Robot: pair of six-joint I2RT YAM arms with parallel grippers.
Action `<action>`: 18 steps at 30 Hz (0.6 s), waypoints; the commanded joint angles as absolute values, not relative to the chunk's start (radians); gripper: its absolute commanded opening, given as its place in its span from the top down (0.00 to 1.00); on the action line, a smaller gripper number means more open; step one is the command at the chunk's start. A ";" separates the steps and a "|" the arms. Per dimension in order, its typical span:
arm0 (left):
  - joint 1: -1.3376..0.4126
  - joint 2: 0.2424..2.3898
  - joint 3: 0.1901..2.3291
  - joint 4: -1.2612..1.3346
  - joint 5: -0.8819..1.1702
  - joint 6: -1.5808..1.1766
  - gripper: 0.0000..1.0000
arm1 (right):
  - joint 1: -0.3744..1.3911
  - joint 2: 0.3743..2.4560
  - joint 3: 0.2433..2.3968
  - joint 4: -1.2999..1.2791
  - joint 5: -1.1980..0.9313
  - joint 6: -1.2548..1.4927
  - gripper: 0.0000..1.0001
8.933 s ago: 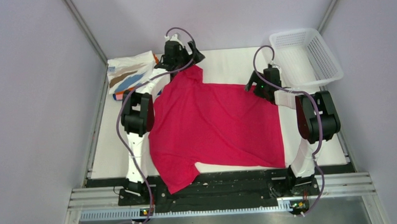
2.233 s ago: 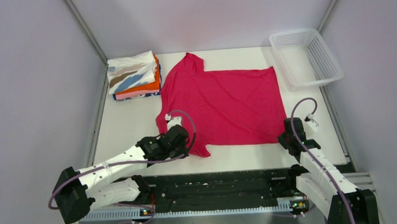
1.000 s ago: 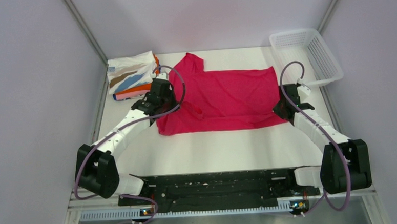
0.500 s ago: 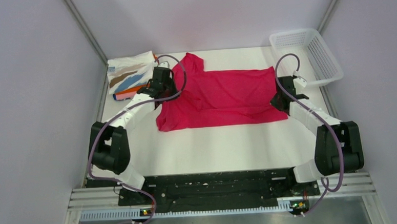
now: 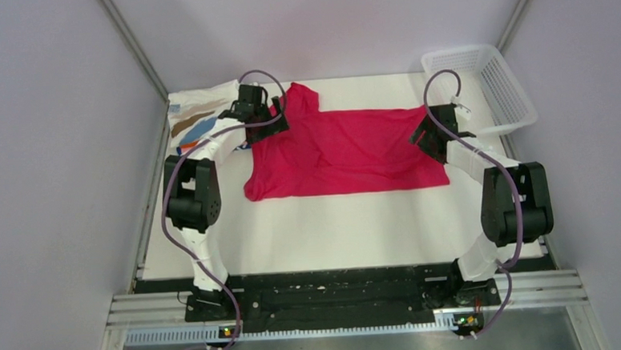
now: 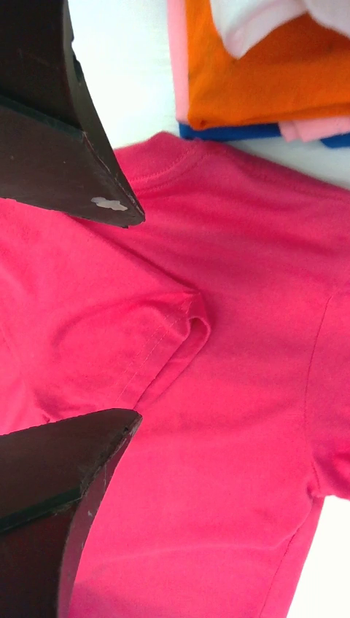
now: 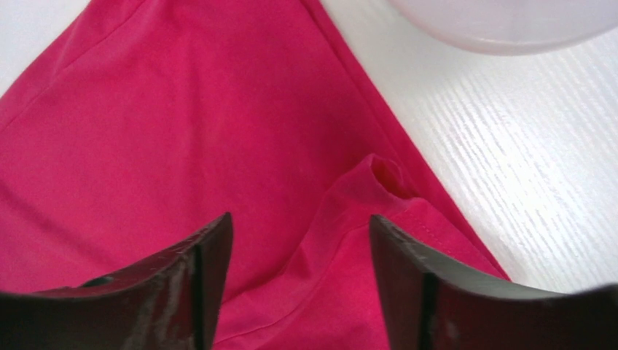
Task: Fold and stack the t-shirts
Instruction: Fold the flattened tshirt in 1/3 of the way
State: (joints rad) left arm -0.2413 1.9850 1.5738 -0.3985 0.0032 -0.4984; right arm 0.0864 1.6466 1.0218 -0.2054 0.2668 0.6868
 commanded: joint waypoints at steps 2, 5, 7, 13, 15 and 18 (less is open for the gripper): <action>-0.250 1.831 1.449 -0.374 0.159 -0.552 0.01 | 0.112 1.515 0.973 -0.174 0.191 0.672 0.16; -0.275 1.743 1.294 -0.313 0.223 -0.603 0.01 | 0.171 1.453 0.926 -0.186 0.188 0.702 0.11; -0.296 1.686 1.199 -0.277 0.234 -0.628 0.01 | 0.212 1.426 0.887 -0.169 0.196 0.715 0.09; -0.288 1.690 1.077 -0.306 0.151 -0.644 0.01 | 0.242 1.491 0.843 -0.053 0.136 0.671 0.05; -0.273 1.715 1.062 -0.313 0.146 -0.650 0.01 | 0.240 1.566 0.887 -0.047 0.157 0.642 0.05; -0.242 1.728 1.027 -0.295 0.155 -0.659 0.01 | 0.237 1.665 0.972 -0.049 0.183 0.610 0.05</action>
